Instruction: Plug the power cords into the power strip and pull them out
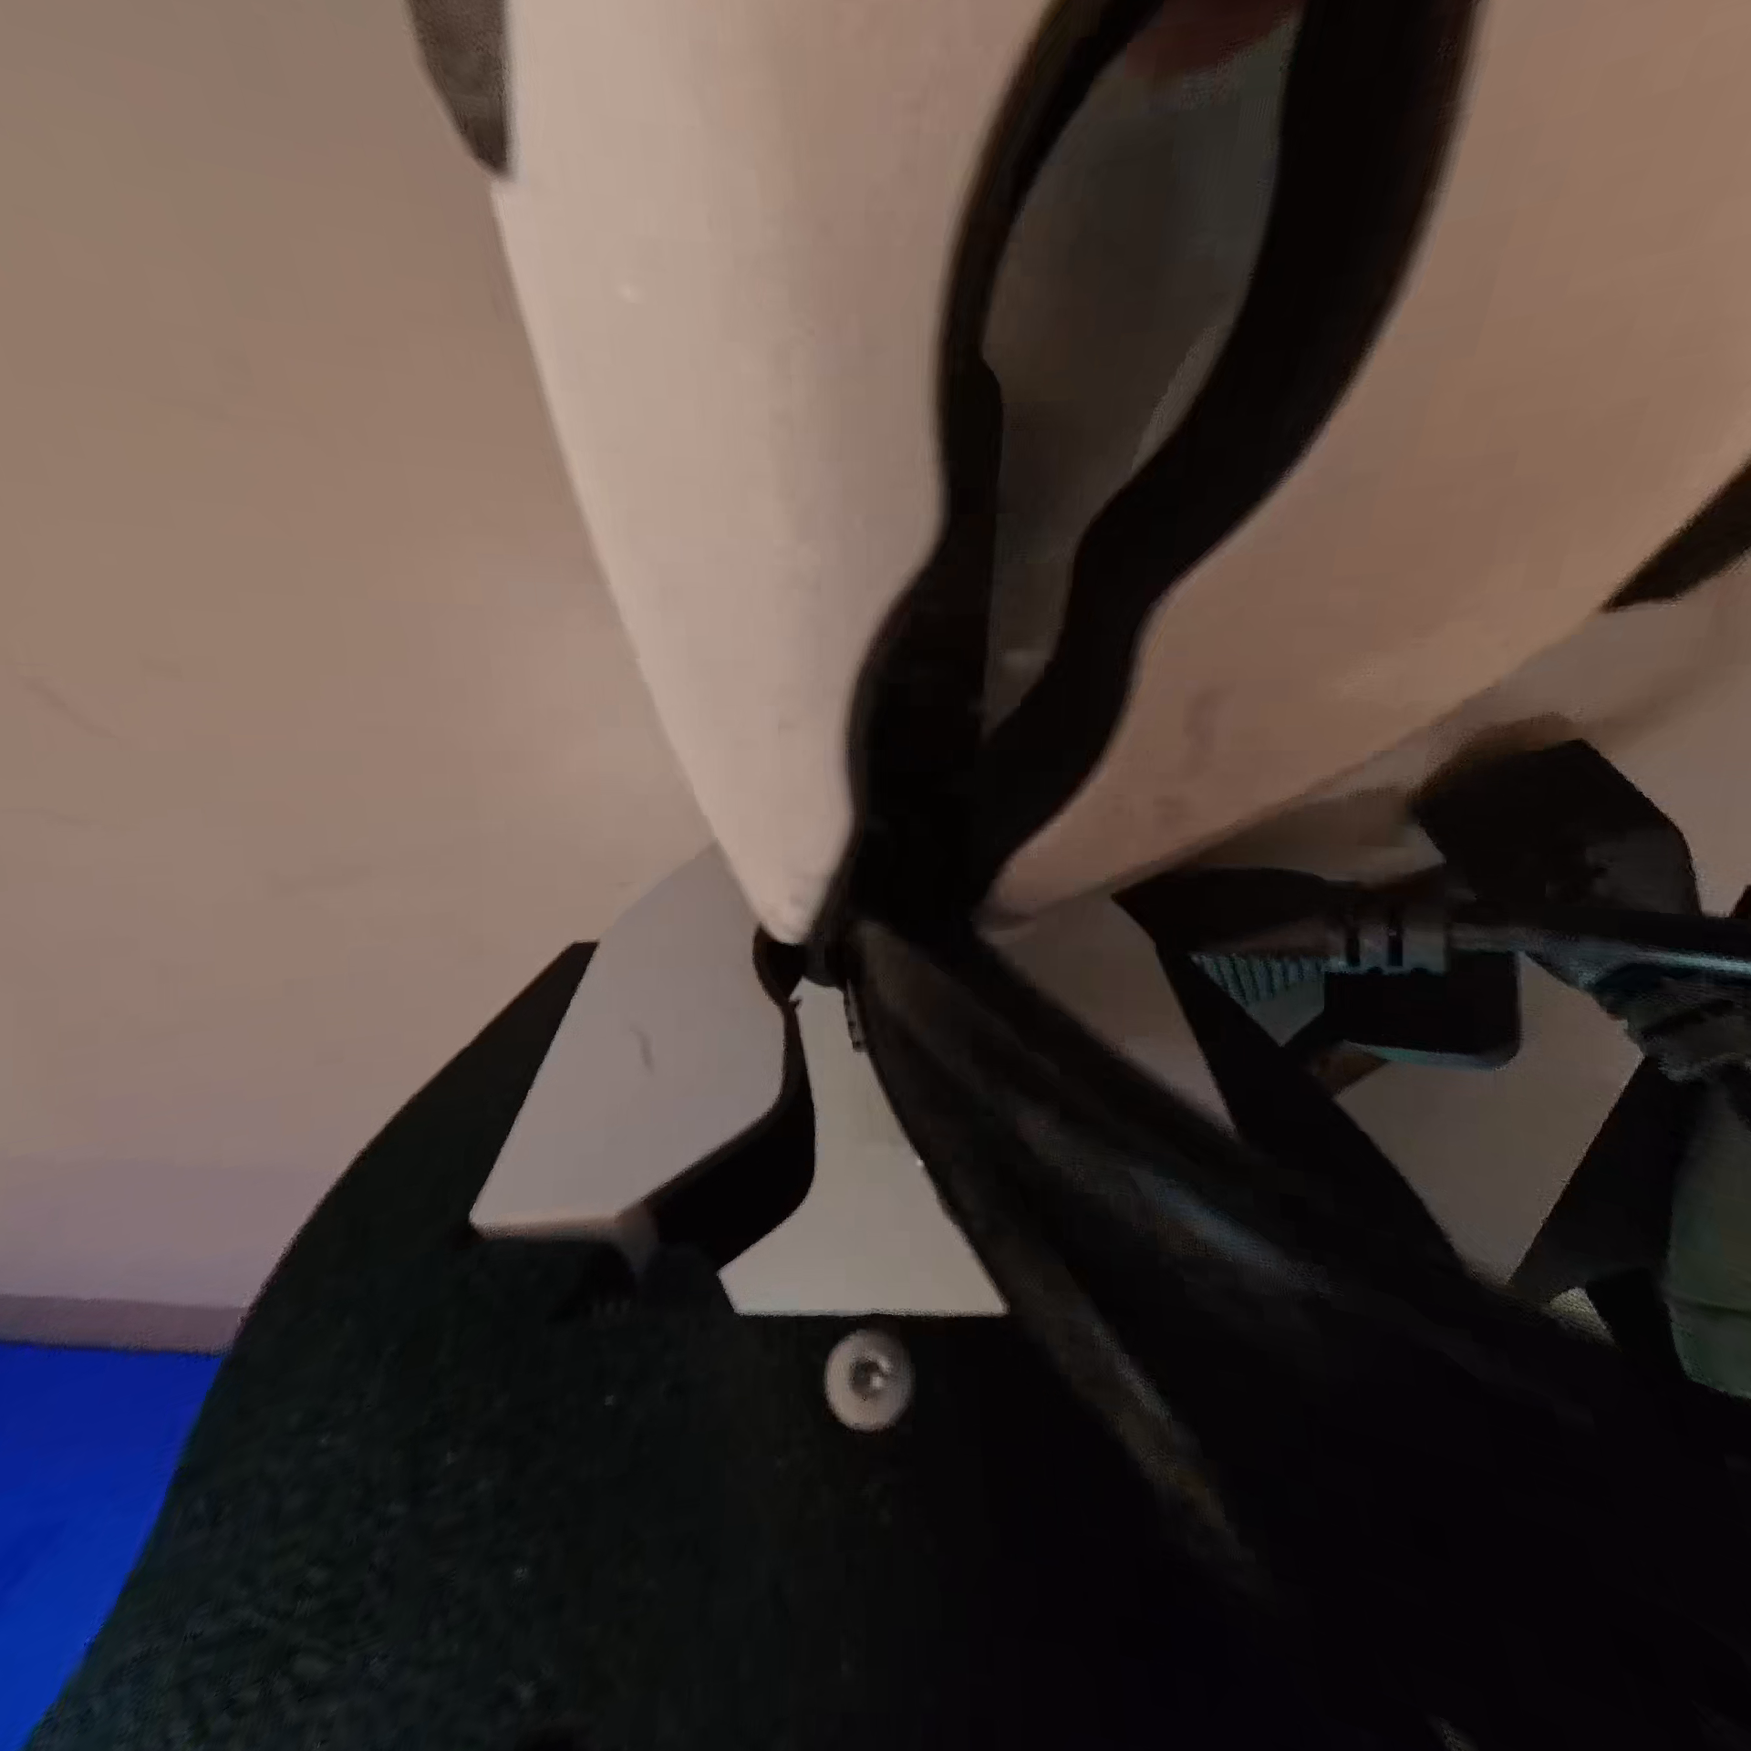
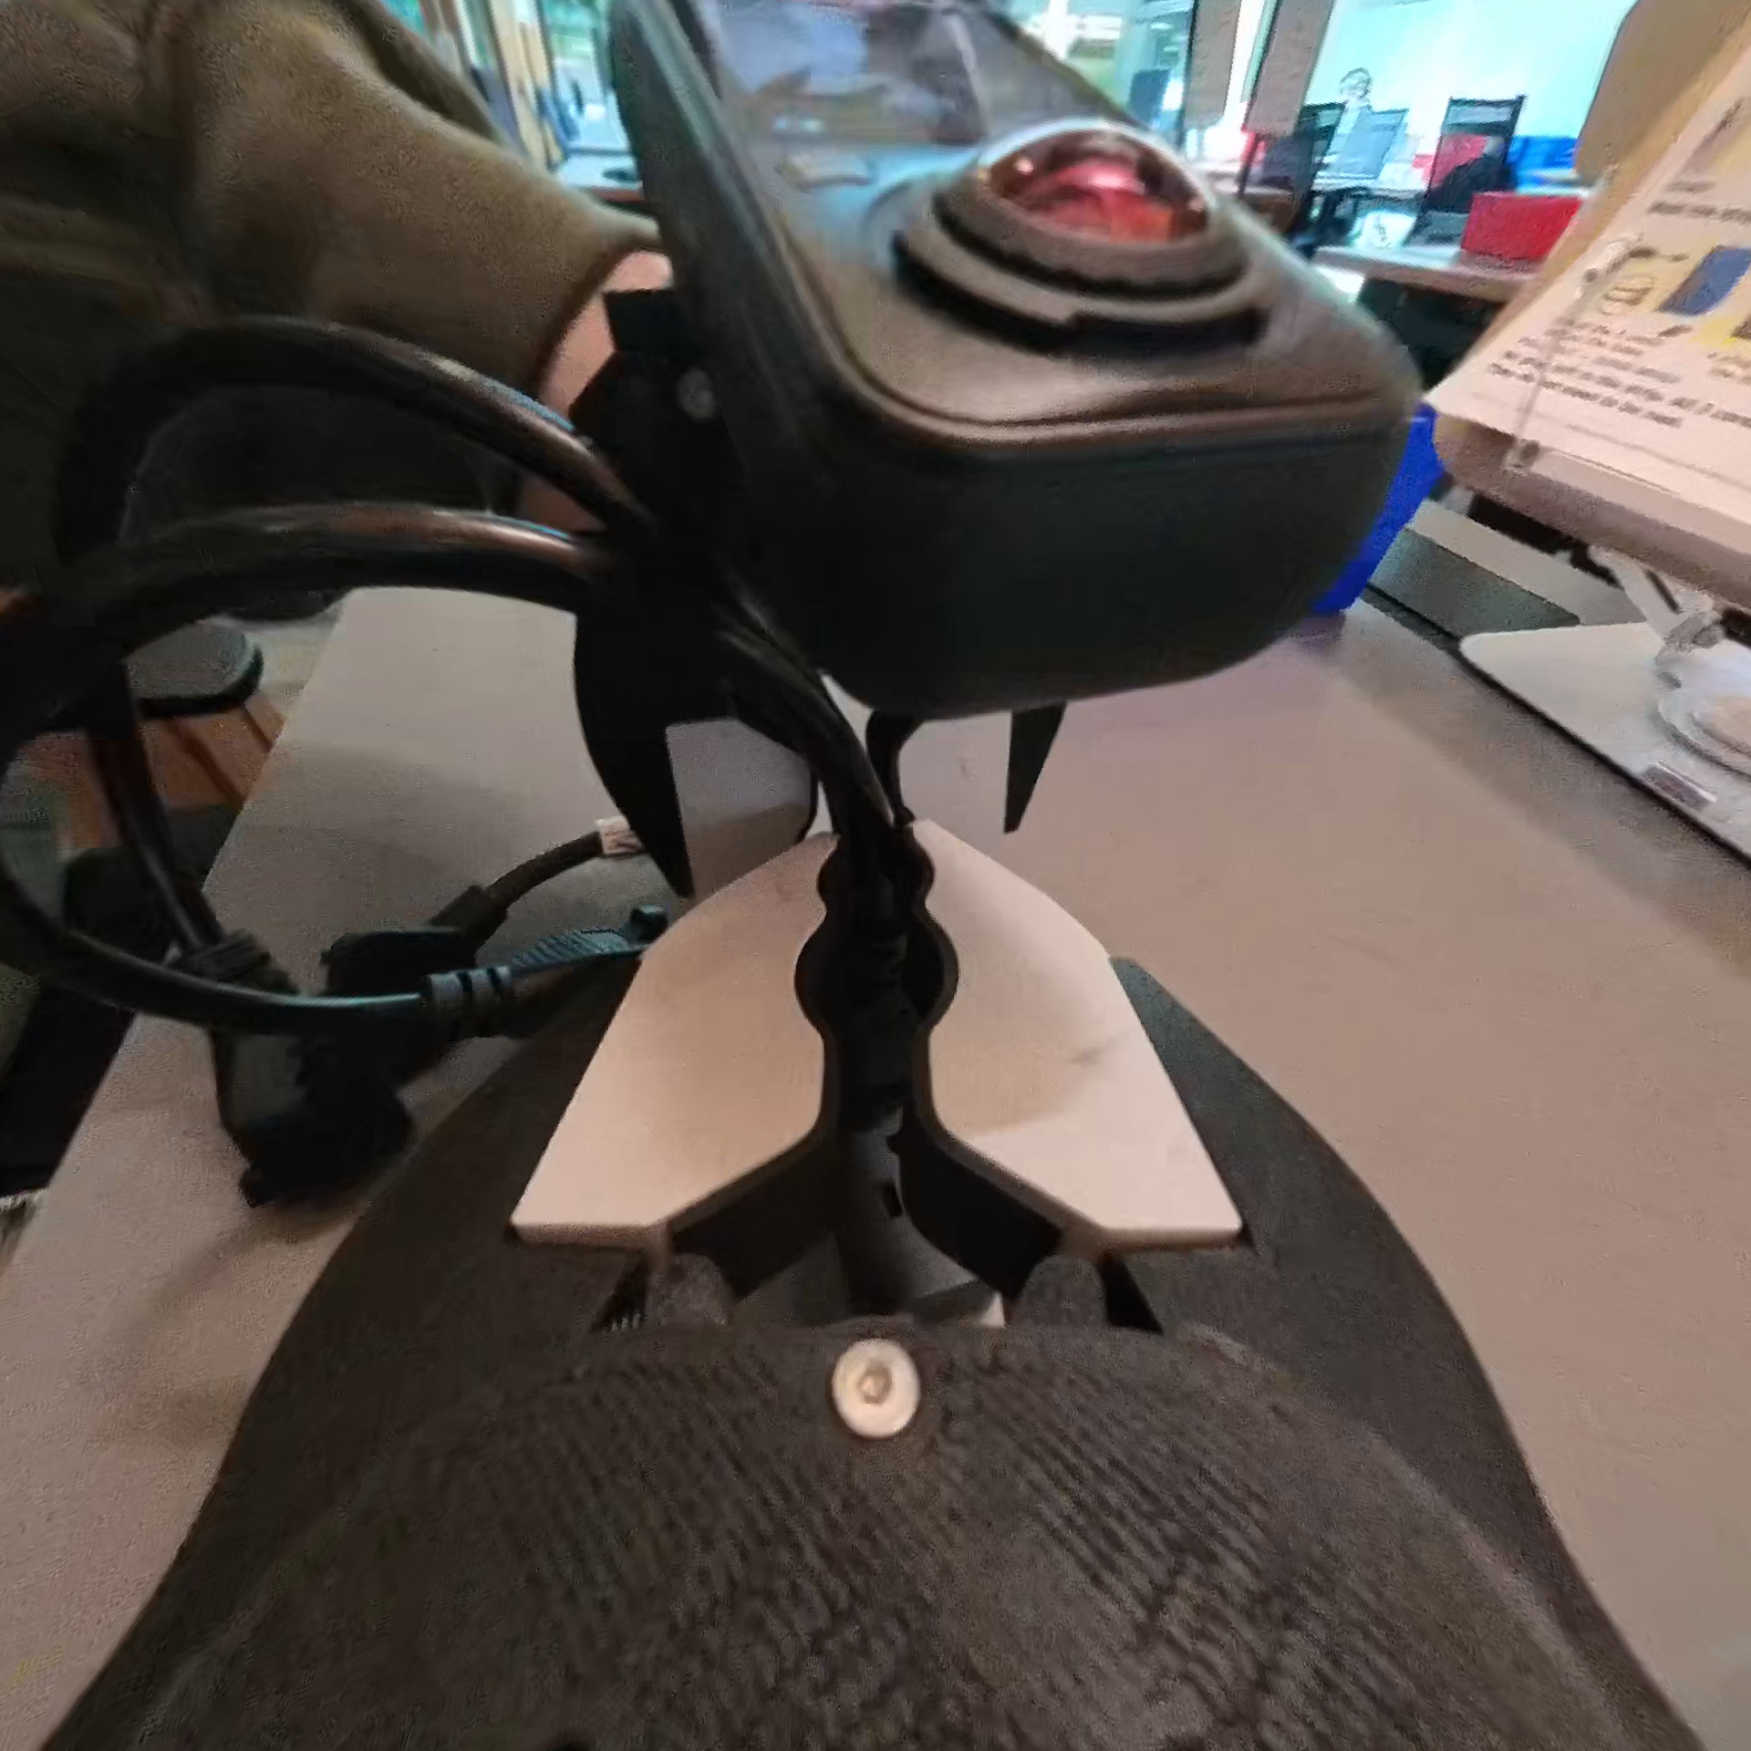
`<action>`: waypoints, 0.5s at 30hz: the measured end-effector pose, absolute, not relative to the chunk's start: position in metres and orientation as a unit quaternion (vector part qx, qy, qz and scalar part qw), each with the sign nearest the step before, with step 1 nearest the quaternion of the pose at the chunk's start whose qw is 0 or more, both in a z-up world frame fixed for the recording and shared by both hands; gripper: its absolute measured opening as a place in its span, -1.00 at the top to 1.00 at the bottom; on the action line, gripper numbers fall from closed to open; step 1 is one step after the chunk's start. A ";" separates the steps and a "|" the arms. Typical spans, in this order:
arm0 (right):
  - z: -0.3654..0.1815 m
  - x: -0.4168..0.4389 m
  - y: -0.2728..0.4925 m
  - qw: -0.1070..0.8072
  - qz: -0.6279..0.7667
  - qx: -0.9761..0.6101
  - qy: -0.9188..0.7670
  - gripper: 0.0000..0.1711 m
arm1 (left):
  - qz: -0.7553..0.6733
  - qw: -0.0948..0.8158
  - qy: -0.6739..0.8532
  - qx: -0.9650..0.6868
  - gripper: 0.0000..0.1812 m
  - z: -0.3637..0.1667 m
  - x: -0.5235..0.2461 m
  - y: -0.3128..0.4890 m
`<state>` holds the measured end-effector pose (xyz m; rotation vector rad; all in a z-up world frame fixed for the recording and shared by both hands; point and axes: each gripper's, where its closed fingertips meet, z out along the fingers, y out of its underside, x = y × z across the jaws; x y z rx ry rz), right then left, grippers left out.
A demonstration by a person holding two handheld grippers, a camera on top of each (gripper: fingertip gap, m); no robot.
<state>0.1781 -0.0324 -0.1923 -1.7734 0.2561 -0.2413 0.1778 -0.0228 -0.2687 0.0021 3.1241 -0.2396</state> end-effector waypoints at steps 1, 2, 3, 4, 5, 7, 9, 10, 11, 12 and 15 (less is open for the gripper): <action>-0.193 0.176 -0.033 0.608 -0.110 -0.779 0.103 0.92 | -0.080 0.004 0.997 0.002 0.72 -0.269 0.177 -0.023; -0.193 0.179 -0.033 0.606 -0.112 -0.780 0.109 0.92 | -0.081 0.004 0.997 -0.004 0.72 -0.269 0.178 -0.023; -0.193 0.183 -0.034 0.612 -0.108 -0.773 0.127 0.92 | -0.080 0.005 0.997 -0.012 0.72 -0.269 0.178 -0.023; -0.193 0.188 -0.035 0.623 -0.098 -0.761 0.155 0.91 | -0.077 0.008 0.997 -0.015 0.71 -0.269 0.179 -0.023; -0.193 0.188 -0.034 0.629 -0.098 -0.755 0.155 0.91 | -0.077 0.007 0.997 -0.016 0.71 -0.269 0.179 -0.023; -0.192 0.180 -0.033 0.615 -0.114 -0.772 0.115 0.91 | -0.080 0.005 0.997 -0.008 0.72 -0.268 0.179 -0.023; -0.191 0.171 -0.032 0.607 -0.116 -0.783 0.071 0.93 | -0.085 -0.001 0.996 0.001 0.72 -0.268 0.176 -0.024; -0.192 0.172 -0.033 0.605 -0.117 -0.784 0.075 0.93 | -0.085 0.002 0.996 -0.003 0.72 -0.268 0.176 -0.024; -0.192 0.176 -0.034 0.605 -0.118 -0.782 0.088 0.93 | -0.084 0.004 0.996 -0.013 0.72 -0.268 0.178 -0.024; -0.192 0.181 -0.034 0.609 -0.114 -0.777 0.111 0.92 | -0.083 0.005 0.996 -0.020 0.72 -0.268 0.179 -0.024; -0.191 0.187 -0.036 0.633 -0.098 -0.754 0.146 0.91 | -0.088 0.008 0.996 -0.027 0.72 -0.268 0.180 -0.025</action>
